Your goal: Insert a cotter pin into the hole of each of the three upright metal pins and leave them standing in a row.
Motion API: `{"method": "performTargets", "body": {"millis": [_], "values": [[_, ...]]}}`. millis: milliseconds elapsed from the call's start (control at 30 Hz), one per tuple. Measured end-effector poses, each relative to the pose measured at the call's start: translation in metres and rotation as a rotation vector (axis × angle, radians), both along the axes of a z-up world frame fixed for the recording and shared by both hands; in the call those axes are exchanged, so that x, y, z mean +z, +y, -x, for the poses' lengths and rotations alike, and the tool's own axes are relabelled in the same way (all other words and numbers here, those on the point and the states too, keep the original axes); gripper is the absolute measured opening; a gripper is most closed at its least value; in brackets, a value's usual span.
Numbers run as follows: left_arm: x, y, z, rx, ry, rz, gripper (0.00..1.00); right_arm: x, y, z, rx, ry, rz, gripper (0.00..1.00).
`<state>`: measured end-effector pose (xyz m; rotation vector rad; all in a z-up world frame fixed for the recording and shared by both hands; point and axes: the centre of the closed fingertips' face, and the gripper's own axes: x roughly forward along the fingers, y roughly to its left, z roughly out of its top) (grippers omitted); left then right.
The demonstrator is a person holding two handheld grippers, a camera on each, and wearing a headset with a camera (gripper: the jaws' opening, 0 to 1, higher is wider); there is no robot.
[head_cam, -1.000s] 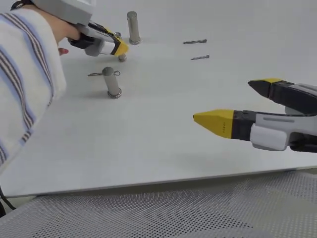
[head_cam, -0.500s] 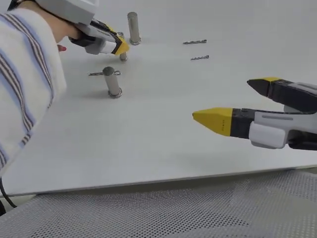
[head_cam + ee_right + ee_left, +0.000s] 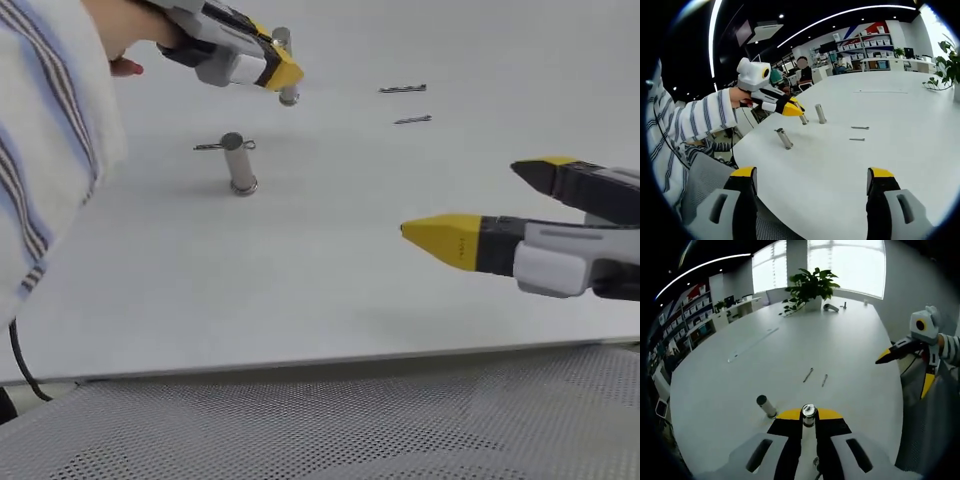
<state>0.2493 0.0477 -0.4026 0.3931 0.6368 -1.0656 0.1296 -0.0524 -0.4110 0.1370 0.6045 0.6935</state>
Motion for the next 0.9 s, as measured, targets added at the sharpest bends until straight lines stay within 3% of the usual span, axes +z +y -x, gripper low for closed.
{"method": "performTargets", "body": {"millis": [267, 600, 833, 900], "values": [[0.003, -0.017, 0.04, -0.152, -0.027, -0.008, 0.05, -0.001, 0.003, 0.005, 0.006, 0.003, 0.005, 0.89], [-0.001, -0.027, 0.08, -0.247, -0.051, -0.026, 0.05, -0.002, 0.002, 0.009, 0.002, 0.012, 0.012, 0.89], [-0.018, -0.034, 0.102, -0.276, -0.013, -0.004, 0.05, -0.001, 0.004, 0.01, 0.007, 0.018, 0.006, 0.89], [-0.025, -0.034, 0.108, -0.274, 0.014, -0.012, 0.05, -0.003, 0.003, 0.01, 0.009, 0.02, 0.01, 0.89]]}}
